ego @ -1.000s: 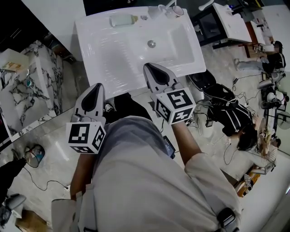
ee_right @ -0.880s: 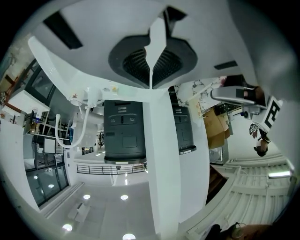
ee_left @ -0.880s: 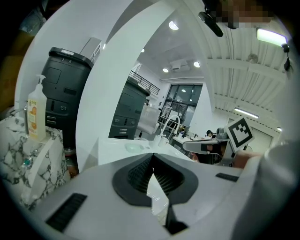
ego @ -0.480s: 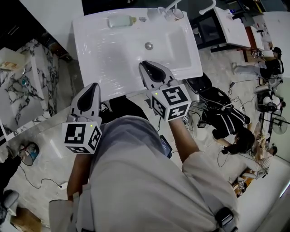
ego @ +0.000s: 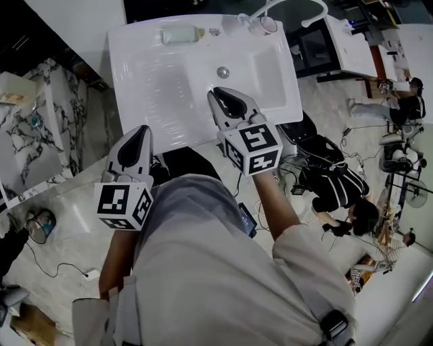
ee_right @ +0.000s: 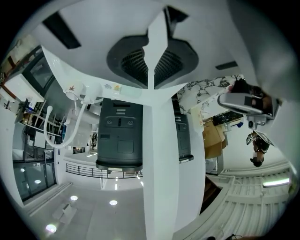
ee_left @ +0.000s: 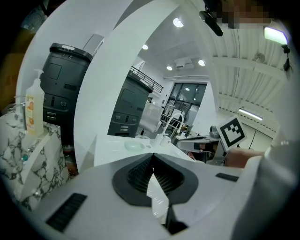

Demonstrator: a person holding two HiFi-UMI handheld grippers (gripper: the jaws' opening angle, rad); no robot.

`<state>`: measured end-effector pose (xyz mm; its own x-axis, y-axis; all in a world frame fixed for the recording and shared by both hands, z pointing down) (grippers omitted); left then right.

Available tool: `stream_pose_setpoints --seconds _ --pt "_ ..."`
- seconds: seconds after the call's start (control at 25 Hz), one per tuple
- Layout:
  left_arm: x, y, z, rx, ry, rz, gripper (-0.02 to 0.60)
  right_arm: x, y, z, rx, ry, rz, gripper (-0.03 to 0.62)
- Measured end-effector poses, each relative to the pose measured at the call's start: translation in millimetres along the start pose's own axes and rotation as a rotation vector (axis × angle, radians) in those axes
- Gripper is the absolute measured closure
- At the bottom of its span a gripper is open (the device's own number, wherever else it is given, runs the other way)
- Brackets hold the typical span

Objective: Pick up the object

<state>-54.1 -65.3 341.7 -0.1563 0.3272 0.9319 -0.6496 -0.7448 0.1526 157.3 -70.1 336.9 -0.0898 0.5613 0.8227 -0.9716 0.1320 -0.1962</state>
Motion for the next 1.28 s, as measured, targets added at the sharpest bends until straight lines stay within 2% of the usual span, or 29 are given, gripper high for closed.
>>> stream_pose_setpoints --seconds 0.88,1.28 --pt "-12.4 15.1 33.7 -0.061 0.038 -0.004 0.575 -12.0 -34.0 67.8 -0.032 0.109 -0.087 0.540" --pt "-13.0 22.7 47.8 -0.090 0.060 -0.031 0.575 -11.1 -49.4 98.0 -0.048 0.171 -0.106 0.534"
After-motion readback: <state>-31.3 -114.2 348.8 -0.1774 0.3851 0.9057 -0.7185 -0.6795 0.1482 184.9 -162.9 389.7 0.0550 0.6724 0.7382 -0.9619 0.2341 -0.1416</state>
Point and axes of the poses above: the fingertips, and each gripper's own axes: z forward along the fingers, y to its left, x out of its underside, the point moved 6 cm from there along -z, backward along the fingers, and after that the axes turned 13 degrees about z, right-handed, at the moved point
